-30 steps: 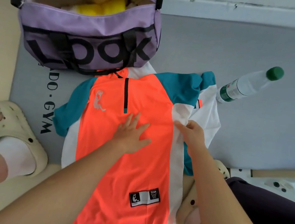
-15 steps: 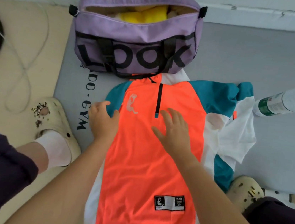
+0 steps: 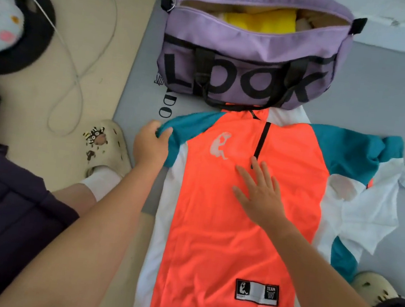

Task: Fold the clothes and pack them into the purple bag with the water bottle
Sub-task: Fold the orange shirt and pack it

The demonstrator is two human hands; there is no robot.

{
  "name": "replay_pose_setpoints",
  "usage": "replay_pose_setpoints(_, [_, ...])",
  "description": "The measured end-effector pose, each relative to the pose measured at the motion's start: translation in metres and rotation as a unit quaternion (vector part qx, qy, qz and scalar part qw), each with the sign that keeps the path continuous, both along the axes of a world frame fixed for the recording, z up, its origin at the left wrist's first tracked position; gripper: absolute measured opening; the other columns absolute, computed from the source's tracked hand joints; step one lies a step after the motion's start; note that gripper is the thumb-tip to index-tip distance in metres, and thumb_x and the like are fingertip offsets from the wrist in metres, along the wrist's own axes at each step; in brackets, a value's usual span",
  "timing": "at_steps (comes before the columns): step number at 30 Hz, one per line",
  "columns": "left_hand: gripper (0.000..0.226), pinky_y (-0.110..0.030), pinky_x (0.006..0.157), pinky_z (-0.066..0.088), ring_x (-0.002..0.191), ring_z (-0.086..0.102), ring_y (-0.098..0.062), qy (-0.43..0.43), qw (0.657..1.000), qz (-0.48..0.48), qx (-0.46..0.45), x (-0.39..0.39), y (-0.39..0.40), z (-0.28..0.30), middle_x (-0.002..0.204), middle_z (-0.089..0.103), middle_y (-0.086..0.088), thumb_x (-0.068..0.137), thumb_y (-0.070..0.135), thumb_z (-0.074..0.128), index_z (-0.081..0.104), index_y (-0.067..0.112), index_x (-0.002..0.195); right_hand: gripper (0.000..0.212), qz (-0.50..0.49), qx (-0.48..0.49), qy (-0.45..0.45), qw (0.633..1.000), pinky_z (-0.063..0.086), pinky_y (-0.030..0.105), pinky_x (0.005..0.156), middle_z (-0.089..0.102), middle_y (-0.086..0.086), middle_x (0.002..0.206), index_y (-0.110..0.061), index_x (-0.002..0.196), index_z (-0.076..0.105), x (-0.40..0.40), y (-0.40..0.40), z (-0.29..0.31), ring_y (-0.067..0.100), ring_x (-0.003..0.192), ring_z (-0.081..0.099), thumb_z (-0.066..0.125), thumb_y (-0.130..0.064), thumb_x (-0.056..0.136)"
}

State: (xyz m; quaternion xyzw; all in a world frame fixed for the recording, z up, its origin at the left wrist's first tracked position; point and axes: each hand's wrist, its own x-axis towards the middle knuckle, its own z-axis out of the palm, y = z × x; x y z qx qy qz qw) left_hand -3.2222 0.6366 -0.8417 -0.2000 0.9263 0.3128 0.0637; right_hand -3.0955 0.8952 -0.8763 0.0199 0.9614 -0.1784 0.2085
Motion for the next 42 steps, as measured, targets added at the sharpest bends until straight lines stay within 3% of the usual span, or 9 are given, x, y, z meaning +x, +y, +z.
replay_pose_setpoints(5, [0.058,-0.026,0.107,0.034,0.133,0.041,-0.026,0.214,0.974,0.070,0.024,-0.007,-0.011,0.023,0.143,0.039,-0.016,0.089,0.010,0.064,0.041,0.011,0.142,0.063,0.000,0.011,-0.018,1.000,0.012,0.050,0.118,-0.003,-0.005,0.164,-0.041,0.151,0.022,0.000,-0.004,0.000,0.021,0.151,-0.005,0.041,-0.058,0.094])
replay_pose_setpoints(11, [0.025,-0.026,0.056,0.032,0.081,0.059,-0.024,-0.156,0.985,0.044,0.065,0.040,0.007,-0.014,0.080,0.052,0.009,0.088,0.039,0.060,0.054,0.016,0.096,0.062,-0.005,0.005,-0.033,0.999,0.011,0.050,0.118,-0.004,-0.006,0.164,-0.040,0.151,0.022,-0.002,-0.004,0.006,0.021,0.151,-0.006,0.041,-0.057,0.094])
replay_pose_setpoints(16, [0.049,-0.027,0.046,0.024,0.044,0.036,-0.014,-0.182,0.976,0.078,0.089,0.067,0.006,-0.032,0.048,0.038,0.004,0.078,0.036,0.074,0.036,0.016,0.054,0.061,-0.005,-0.002,-0.046,0.999,0.010,0.050,0.118,-0.005,-0.006,0.164,-0.041,0.151,0.022,-0.004,-0.004,0.009,0.020,0.151,-0.007,0.042,-0.056,0.095])
replay_pose_setpoints(20, [0.040,-0.026,0.050,0.028,0.050,0.035,-0.012,-0.170,0.968,0.086,0.163,0.066,-0.003,-0.026,0.052,0.038,0.007,0.079,0.024,0.072,0.038,0.017,0.059,0.062,-0.001,0.000,-0.046,0.999,0.010,0.050,0.119,-0.006,-0.007,0.163,-0.041,0.151,0.021,-0.004,-0.004,0.009,0.020,0.150,-0.007,0.041,-0.056,0.095])
replay_pose_setpoints(24, [0.035,-0.037,0.076,0.049,0.080,0.062,-0.019,-0.210,0.904,0.132,0.349,0.067,-0.007,-0.016,0.085,0.064,-0.004,0.073,0.035,0.072,0.060,0.008,0.092,0.062,0.001,-0.001,-0.043,0.999,0.009,0.050,0.119,-0.007,-0.007,0.163,-0.041,0.151,0.020,-0.004,-0.003,0.009,0.020,0.150,-0.008,0.041,-0.057,0.095])
replay_pose_setpoints(29, [0.035,-0.035,0.081,0.052,0.092,0.068,-0.022,-0.250,0.909,0.110,0.316,0.068,-0.003,-0.025,0.096,0.072,-0.005,0.080,0.041,0.076,0.068,0.009,0.093,0.059,-0.010,-0.040,-0.040,0.998,0.012,0.047,0.119,0.004,-0.003,0.164,-0.035,0.148,0.032,-0.008,-0.002,0.016,0.021,0.151,0.000,0.050,-0.051,0.095])
replay_pose_setpoints(35, [0.081,-0.031,0.090,0.049,0.103,0.063,-0.015,-0.239,0.880,0.151,0.381,0.062,0.015,-0.029,0.112,0.069,-0.001,0.049,0.064,0.077,0.065,0.014,0.111,0.026,-0.274,-0.131,0.179,0.936,0.034,0.029,0.101,0.060,0.016,0.119,-0.005,0.111,0.066,-0.002,0.039,0.048,0.032,0.117,0.052,0.066,-0.009,0.086])
replay_pose_setpoints(38, [0.093,-0.032,0.100,0.043,0.118,0.056,-0.016,-0.254,0.909,0.158,0.290,0.069,0.024,-0.039,0.128,0.059,0.000,0.058,0.058,0.084,0.055,0.008,0.131,0.021,-0.458,-0.118,0.132,0.871,0.039,0.029,0.088,0.064,0.010,0.107,-0.007,0.106,0.065,0.021,0.076,0.052,0.028,0.105,0.057,0.060,-0.015,0.088])
replay_pose_setpoints(42, [0.095,-0.029,0.088,0.044,0.108,0.054,-0.014,-0.220,0.923,0.197,0.248,0.076,0.034,-0.041,0.126,0.055,0.000,0.065,0.050,0.086,0.047,0.002,0.137,0.041,-0.587,-0.134,0.040,0.798,0.046,0.036,0.088,0.059,0.012,0.117,-0.005,0.120,0.055,0.042,0.110,0.050,0.029,0.107,0.057,0.064,-0.030,0.088])
